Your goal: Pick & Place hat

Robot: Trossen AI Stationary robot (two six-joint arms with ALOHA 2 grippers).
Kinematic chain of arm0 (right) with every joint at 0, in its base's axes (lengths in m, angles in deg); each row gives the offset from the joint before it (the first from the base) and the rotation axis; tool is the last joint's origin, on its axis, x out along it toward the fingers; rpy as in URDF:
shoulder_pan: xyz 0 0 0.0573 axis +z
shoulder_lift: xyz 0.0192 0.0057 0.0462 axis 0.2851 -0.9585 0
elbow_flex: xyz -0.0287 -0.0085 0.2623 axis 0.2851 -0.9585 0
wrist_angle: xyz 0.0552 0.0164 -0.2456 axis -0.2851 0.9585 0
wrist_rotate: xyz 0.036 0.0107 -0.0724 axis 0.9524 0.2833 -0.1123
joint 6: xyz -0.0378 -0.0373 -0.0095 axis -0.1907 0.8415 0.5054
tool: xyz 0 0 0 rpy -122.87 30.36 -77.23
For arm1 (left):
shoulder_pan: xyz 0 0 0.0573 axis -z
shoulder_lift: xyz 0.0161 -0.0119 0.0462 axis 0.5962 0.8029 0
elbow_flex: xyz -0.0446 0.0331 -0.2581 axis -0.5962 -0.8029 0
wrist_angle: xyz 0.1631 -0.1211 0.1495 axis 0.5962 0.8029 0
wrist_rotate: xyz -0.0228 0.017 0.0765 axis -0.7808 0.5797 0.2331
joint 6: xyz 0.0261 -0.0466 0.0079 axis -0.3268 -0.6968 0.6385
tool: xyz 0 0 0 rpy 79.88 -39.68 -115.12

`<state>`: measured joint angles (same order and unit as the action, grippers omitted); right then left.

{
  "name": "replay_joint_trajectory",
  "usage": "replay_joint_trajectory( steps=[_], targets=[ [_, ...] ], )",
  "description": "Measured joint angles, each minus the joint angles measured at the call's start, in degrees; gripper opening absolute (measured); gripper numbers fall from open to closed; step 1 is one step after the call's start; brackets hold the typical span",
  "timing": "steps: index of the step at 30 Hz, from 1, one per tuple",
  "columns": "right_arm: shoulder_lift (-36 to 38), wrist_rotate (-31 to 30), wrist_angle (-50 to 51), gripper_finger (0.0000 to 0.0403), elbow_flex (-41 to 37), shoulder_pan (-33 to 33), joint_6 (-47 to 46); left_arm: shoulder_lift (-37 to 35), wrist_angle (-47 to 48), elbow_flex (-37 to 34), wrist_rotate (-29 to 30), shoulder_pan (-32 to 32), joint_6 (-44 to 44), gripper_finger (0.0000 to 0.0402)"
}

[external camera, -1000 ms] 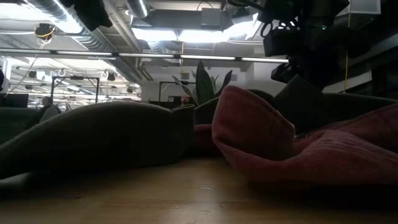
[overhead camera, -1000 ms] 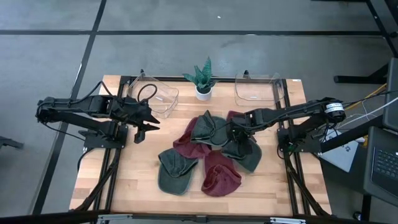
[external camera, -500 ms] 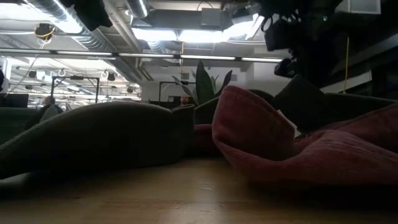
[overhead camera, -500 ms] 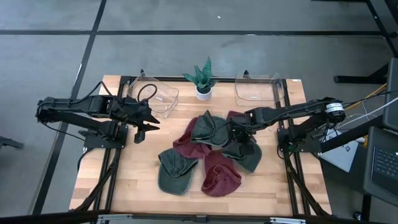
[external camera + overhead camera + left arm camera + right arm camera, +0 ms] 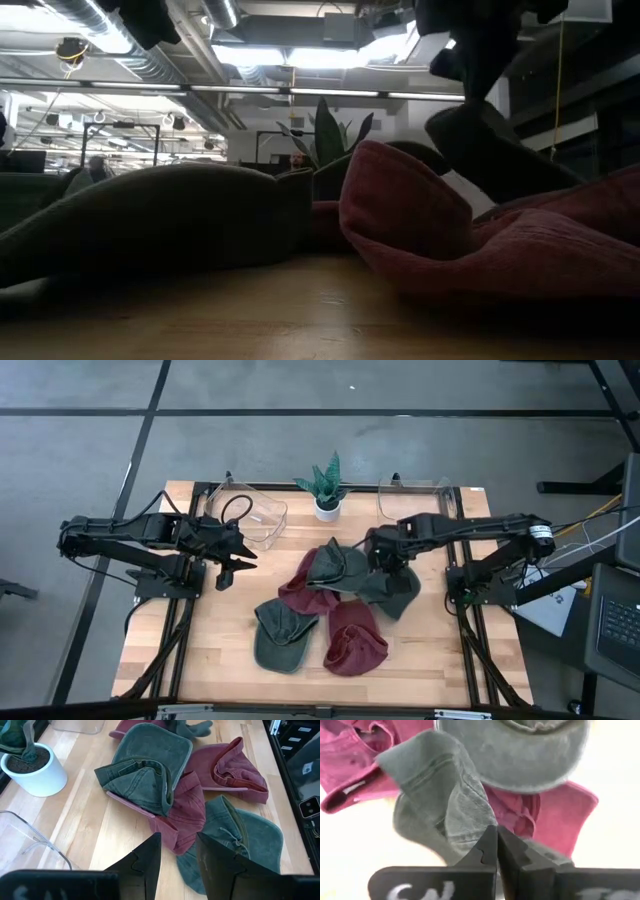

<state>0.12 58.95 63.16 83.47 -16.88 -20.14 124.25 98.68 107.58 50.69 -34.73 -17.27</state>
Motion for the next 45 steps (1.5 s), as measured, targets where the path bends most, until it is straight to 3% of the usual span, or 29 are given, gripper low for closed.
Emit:
replay_joint_trajectory(
  steps=[5,22,32,45],
  targets=[
    [0.0,-3.0,6.1,0.0001,4.3,-0.8,0.3,0.0,0.0,0.0,0.0,0.0,0.0,0.0116],
    [0.0,-22.5,18.1,0.0001,21.4,-5.6,-0.4,0.0,0.0,0.0,0.0,0.0,0.0,0.0116],
    [0.1,-31.5,19.8,0.0,29.4,-12.4,1.5,0.0,0.0,0.0,0.0,0.0,0.0,0.0116],
    [0.1,-36.4,17.2,0.0,31.6,-25.1,9.6,0.0,0.0,0.0,0.0,0.0,0.0,0.0116]
  ],
)
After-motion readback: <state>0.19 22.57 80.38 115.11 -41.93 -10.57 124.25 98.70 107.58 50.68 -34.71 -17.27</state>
